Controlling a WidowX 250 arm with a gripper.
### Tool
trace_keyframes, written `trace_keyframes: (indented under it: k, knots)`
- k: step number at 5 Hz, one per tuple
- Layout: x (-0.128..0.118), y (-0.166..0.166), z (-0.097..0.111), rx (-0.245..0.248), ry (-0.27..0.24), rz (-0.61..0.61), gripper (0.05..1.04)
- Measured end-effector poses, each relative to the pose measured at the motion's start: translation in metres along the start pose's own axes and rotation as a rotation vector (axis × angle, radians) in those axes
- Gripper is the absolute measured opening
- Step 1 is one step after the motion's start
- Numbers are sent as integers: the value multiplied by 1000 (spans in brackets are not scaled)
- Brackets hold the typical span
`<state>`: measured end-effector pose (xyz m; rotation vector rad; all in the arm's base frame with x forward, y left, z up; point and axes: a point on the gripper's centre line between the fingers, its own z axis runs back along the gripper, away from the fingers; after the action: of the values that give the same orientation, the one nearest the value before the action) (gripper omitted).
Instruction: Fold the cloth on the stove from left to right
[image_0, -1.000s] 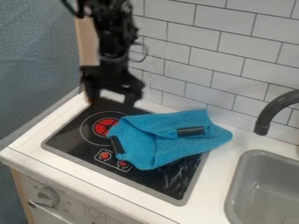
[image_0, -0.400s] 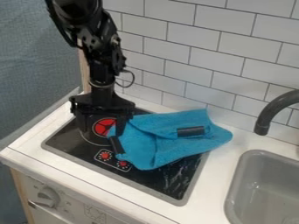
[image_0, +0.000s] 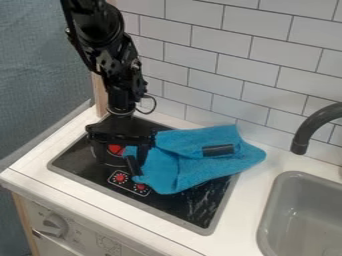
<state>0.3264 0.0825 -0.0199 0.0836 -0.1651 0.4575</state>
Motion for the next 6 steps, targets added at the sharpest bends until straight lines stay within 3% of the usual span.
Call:
trace_keyframes:
  k: [2, 4, 5, 6]
  knots:
    - [6, -6, -9, 12, -4, -3, 941]
    - [8, -6, -9, 51, -25, 8, 376]
    - [8, -6, -9, 47, -23, 5, 200]
    - [7, -1, -6, 43, -12, 10, 98]
